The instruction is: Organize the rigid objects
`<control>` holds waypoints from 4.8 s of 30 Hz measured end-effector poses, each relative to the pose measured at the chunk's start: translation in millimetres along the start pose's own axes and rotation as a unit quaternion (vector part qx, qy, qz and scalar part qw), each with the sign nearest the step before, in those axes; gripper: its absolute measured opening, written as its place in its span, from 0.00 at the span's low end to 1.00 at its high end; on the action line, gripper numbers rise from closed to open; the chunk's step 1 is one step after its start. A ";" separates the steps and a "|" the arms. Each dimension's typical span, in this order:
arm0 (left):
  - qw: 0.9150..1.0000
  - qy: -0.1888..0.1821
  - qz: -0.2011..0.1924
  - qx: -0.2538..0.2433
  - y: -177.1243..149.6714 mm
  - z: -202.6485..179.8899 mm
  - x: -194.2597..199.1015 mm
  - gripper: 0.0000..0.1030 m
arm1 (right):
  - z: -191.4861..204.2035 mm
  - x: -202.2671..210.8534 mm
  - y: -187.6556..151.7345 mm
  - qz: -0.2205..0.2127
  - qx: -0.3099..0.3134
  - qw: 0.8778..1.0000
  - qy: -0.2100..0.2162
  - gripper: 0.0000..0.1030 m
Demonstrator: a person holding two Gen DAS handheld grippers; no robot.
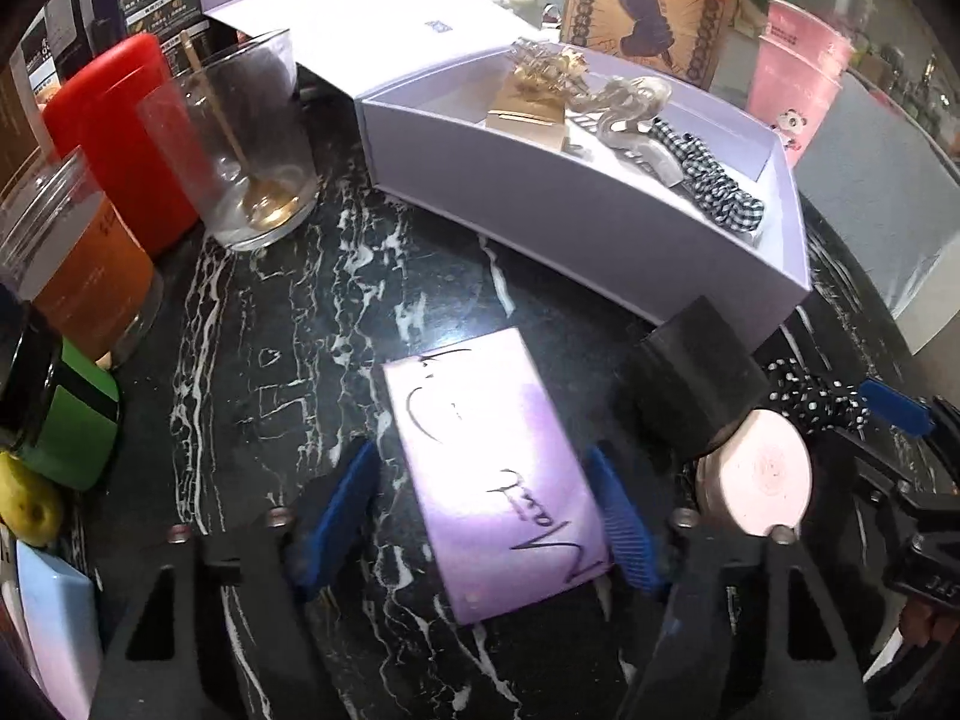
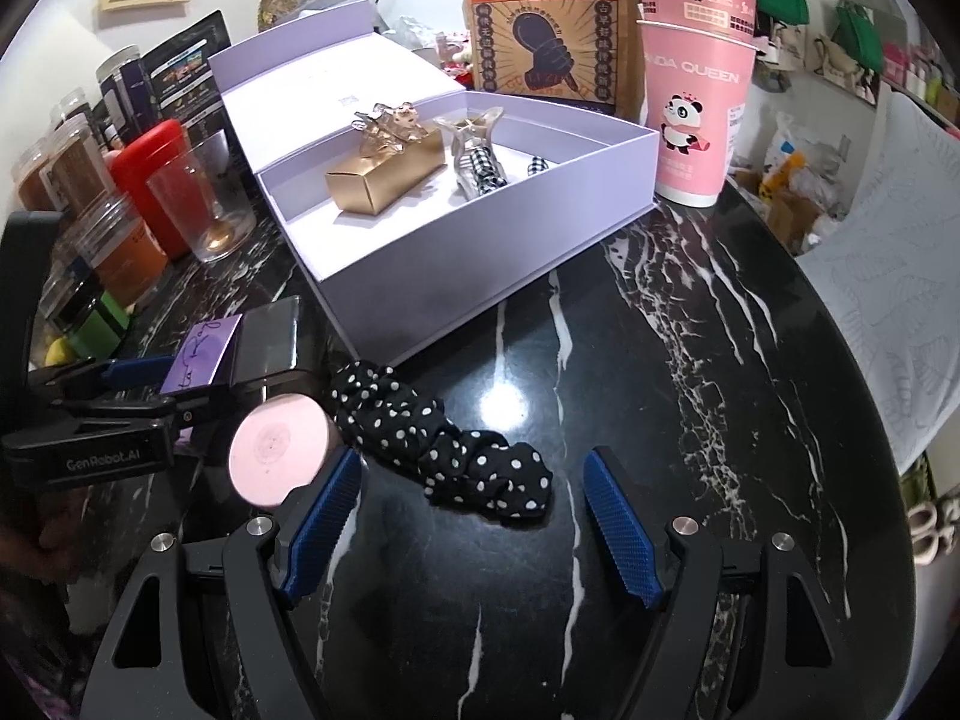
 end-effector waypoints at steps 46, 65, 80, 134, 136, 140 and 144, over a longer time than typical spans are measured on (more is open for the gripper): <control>0.997 -0.039 -0.021 -0.063 -29.6 -24.4 22.3 0.49 | 23.2 22.6 -47.2 0.023 0.052 0.998 0.013 0.49; 0.996 -0.065 -0.023 -0.048 -30.8 -31.2 30.8 0.49 | 28.0 34.2 -39.5 0.005 0.027 0.999 0.043 0.14; 0.995 -0.065 -0.055 -0.059 -26.5 -40.6 64.7 0.49 | 45.0 65.4 -45.0 -0.008 0.016 0.995 0.094 0.14; 0.979 -0.048 -0.156 -0.124 78.6 -49.3 114.7 0.49 | 76.6 100.8 36.8 -0.069 0.083 0.986 0.127 0.14; 0.978 -0.047 -0.160 -0.128 83.3 -49.7 115.5 0.49 | 75.9 101.2 42.5 -0.073 0.087 0.986 0.126 0.14; 0.976 -0.047 -0.166 -0.136 93.7 -51.5 116.4 0.49 | 75.9 102.4 54.0 -0.080 0.099 0.984 0.122 0.14; 0.974 -0.050 -0.170 -0.138 105.0 -52.0 115.1 0.49 | 75.0 101.2 66.6 -0.082 0.109 0.983 0.119 0.14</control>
Point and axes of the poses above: each gripper's, at about its wrist camera, not at the fingertips, and x roughly against the way its jaws point, z to its left, y to its top, the point moved 7 cm from there along -x, roughly the way its jaws point, and after that the axes turned 11 degrees about -x, right-handed, at the moved point
